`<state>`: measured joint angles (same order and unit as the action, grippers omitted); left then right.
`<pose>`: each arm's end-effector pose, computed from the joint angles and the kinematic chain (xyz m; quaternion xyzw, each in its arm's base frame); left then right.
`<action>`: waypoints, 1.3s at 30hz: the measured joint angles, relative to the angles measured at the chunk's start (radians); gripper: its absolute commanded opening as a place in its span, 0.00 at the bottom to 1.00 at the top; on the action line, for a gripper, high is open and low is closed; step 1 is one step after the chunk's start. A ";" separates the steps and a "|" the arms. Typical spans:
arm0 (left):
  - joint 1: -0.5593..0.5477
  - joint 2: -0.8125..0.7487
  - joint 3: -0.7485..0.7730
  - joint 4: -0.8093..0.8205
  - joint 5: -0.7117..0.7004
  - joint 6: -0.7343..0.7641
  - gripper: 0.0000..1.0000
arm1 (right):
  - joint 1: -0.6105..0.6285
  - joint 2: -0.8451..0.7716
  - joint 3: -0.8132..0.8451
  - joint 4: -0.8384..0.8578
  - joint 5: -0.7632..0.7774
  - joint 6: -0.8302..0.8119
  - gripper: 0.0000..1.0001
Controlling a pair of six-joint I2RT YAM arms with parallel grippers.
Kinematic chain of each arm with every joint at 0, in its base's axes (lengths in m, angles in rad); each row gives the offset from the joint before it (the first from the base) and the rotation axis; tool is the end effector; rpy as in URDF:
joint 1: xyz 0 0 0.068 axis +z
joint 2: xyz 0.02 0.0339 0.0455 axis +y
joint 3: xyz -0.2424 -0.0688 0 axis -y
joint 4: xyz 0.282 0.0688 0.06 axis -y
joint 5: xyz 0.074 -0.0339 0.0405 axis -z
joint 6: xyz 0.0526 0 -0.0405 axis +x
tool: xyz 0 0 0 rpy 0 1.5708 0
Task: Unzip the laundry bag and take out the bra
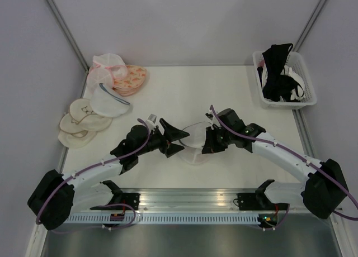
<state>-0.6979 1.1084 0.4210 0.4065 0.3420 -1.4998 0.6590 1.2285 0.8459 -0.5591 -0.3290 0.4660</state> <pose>0.2083 -0.1977 0.1636 -0.2132 0.7649 -0.5895 0.1482 0.2232 0.1944 0.1921 -0.1408 0.9289 0.2945 0.1751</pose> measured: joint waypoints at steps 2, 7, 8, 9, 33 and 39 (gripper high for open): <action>0.000 -0.043 -0.001 -0.031 -0.001 0.000 0.97 | 0.000 0.004 0.000 0.025 -0.017 0.009 0.00; 0.000 -0.035 -0.003 -0.045 -0.001 0.000 0.96 | 0.000 0.011 -0.003 0.087 -0.054 0.027 0.01; -0.001 -0.010 -0.003 -0.042 -0.001 -0.001 0.96 | 0.000 0.011 -0.005 0.097 -0.060 0.029 0.00; -0.002 0.010 -0.003 -0.040 -0.001 -0.001 0.96 | 0.000 0.011 -0.007 0.105 -0.065 0.032 0.00; -0.007 0.260 0.032 0.140 -0.079 -0.059 0.02 | 0.063 -0.020 -0.066 0.114 -0.109 0.016 0.01; -0.007 0.260 0.032 0.150 -0.079 -0.059 0.02 | 0.067 -0.019 -0.050 0.082 -0.076 -0.002 0.15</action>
<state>-0.7048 1.3682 0.4526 0.5568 0.2630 -1.5589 0.7261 1.2098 0.7959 -0.4767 -0.4053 0.4637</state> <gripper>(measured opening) 0.045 0.158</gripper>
